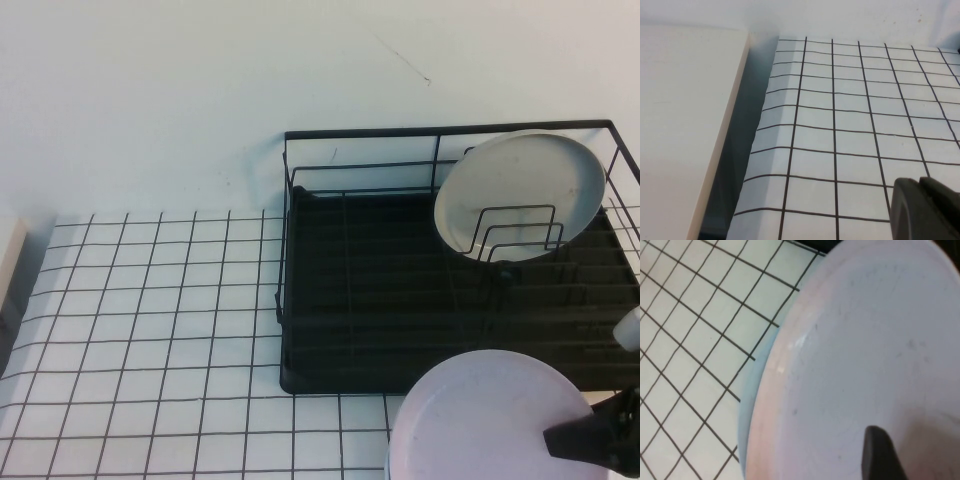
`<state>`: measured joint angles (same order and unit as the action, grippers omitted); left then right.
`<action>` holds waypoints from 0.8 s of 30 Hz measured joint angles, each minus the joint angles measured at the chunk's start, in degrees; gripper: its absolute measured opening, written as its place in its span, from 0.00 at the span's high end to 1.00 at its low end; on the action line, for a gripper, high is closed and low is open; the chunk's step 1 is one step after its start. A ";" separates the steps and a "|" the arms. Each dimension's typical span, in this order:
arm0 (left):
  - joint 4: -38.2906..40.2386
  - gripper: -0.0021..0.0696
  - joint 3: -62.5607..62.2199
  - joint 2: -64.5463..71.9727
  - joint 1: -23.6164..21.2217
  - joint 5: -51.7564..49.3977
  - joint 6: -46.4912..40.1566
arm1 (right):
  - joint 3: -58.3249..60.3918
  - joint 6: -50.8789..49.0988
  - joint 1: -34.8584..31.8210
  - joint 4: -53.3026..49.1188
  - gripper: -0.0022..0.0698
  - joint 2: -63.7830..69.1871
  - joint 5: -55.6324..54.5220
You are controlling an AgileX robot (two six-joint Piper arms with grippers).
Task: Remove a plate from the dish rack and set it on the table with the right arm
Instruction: Place the plate from the table
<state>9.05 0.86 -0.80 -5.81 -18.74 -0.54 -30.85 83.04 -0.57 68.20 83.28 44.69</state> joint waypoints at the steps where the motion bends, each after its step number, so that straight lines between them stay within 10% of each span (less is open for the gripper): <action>1: 0.00 0.98 0.00 0.00 0.00 0.00 0.00 | 0.00 0.45 0.00 -0.10 0.55 0.23 0.13; 10: 0.00 0.98 0.00 0.00 0.00 0.00 0.00 | -4.61 -3.04 0.00 -11.63 0.40 0.52 5.53; 24: 0.00 0.98 0.00 0.00 0.00 0.00 0.00 | -23.75 -25.83 0.00 -33.46 0.53 0.37 23.08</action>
<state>9.05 0.86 -0.80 -5.81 -18.74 -0.54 -54.60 57.21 -0.57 34.74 83.65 67.77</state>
